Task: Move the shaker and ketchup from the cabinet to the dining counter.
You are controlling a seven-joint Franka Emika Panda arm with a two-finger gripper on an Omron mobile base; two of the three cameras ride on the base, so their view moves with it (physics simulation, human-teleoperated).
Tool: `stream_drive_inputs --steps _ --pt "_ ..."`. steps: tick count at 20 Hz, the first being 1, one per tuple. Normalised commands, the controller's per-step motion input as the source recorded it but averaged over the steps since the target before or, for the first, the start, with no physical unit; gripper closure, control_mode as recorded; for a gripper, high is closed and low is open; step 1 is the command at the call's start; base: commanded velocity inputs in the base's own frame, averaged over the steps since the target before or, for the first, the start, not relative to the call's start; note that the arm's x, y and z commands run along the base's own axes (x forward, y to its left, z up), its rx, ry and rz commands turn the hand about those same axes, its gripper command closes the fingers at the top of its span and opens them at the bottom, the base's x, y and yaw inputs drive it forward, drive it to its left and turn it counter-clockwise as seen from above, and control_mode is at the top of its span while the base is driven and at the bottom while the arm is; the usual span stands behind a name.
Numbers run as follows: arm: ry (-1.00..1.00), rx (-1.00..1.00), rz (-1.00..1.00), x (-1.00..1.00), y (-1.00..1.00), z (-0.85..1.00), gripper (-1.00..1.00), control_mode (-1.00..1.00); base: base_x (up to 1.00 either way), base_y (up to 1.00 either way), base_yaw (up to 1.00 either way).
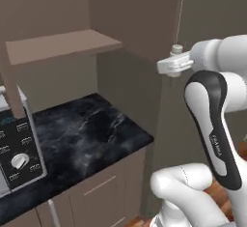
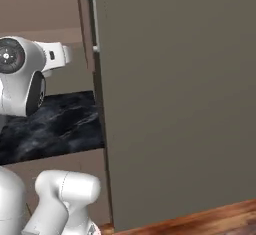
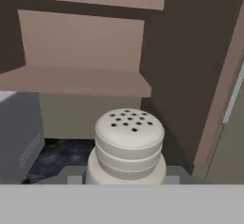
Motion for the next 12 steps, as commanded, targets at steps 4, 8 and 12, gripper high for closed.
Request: stream_drive_inputs --steps 4,8,12 --pt "0.0 0.0 0.0 0.0 0.0 0.0 1.0 1.0 -0.09 -0.78 -0.71" --pt "0.0 0.0 0.0 0.0 0.0 0.0 1.0 1.0 -0.03 -0.9 -0.7" --pt "0.0 0.0 0.0 0.0 0.0 0.0 1.0 1.0 0.0 -0.94 -0.75"
